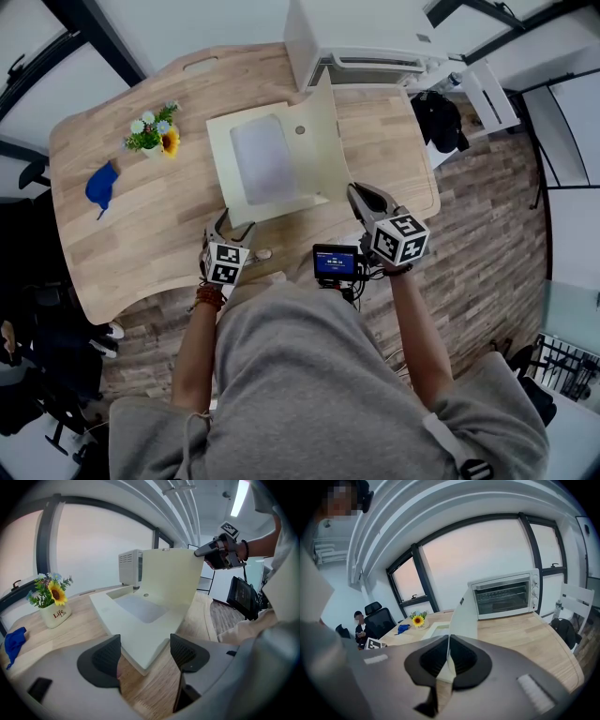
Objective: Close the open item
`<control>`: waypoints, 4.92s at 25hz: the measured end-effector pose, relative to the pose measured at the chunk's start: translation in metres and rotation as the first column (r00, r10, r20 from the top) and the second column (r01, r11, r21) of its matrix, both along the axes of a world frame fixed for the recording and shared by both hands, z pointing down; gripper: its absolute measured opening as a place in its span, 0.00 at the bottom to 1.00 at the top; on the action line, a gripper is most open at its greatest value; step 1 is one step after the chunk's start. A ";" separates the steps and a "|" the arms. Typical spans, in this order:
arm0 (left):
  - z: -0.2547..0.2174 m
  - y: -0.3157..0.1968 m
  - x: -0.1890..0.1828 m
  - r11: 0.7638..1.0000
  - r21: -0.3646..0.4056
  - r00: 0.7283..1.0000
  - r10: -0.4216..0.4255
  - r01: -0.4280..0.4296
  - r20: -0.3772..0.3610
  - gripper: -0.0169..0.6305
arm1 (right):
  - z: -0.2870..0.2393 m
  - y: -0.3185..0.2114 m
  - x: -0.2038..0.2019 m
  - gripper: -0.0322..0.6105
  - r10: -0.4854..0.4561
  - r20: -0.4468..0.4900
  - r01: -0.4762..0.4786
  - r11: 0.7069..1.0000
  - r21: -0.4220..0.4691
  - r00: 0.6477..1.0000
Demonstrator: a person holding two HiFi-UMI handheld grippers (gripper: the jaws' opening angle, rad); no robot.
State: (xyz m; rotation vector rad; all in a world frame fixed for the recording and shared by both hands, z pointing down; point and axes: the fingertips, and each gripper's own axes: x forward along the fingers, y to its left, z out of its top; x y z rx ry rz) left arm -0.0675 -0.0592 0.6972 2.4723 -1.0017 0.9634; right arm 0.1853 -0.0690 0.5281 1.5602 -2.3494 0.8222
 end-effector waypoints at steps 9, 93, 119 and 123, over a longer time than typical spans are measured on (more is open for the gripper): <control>0.001 0.001 0.000 1.000 0.002 1.000 0.003 -0.003 -0.001 0.51 | -0.001 -0.003 -0.010 0.08 -0.022 0.007 0.022 1.000 0.007 1.000; 0.004 0.013 -0.019 0.998 0.061 0.998 -0.023 0.026 -0.054 0.53 | 0.018 -0.013 -0.177 0.07 -0.446 -0.032 0.435 0.885 -0.166 0.895; 0.001 0.008 -0.006 0.999 0.003 0.998 -0.037 0.038 -0.052 0.48 | 0.059 -0.002 -0.217 0.08 -0.526 -0.048 0.488 0.815 -0.312 0.849; 0.001 0.007 -0.007 0.999 -0.004 0.998 -0.040 0.040 -0.049 0.48 | 0.064 -0.003 -0.222 0.08 -0.539 -0.044 0.500 0.806 -0.318 0.841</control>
